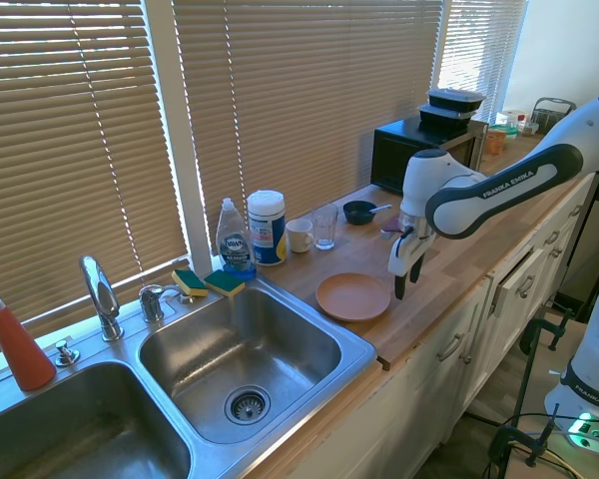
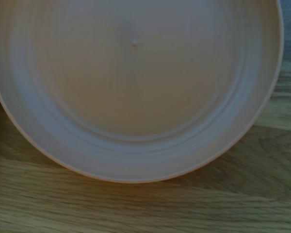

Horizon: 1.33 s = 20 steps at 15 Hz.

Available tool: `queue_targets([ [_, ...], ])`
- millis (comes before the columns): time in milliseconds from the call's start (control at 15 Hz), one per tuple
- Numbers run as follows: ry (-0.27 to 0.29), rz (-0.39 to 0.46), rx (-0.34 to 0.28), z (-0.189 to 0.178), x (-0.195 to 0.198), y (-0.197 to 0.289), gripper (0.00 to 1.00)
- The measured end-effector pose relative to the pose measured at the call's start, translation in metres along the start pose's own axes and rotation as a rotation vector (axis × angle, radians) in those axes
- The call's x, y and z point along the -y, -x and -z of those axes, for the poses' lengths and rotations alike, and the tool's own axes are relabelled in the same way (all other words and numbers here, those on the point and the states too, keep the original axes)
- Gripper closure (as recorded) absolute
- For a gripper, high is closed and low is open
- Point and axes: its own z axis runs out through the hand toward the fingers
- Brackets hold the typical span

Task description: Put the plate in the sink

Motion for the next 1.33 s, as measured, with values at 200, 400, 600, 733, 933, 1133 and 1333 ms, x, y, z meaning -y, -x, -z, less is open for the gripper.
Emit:
queue_targets([
  [200,0.003,0.002,-0.009,0.0,0.002,-0.001,0.0],
  [400,-0.025,-0.023,-0.02,0.005,0.012,-0.018,0.0],
  [600,-0.075,-0.079,-0.007,0.004,0.024,-0.05,0.0],
  [733,-0.095,-0.114,0.004,-0.005,0.03,-0.075,0.0],
  [933,-0.095,-0.153,0.017,-0.026,0.038,-0.106,0.0],
  [1133,-0.108,-0.146,0.055,-0.048,0.046,-0.124,0.0],
  [1333,-0.132,-0.123,0.102,-0.059,0.049,-0.133,1.0],
])
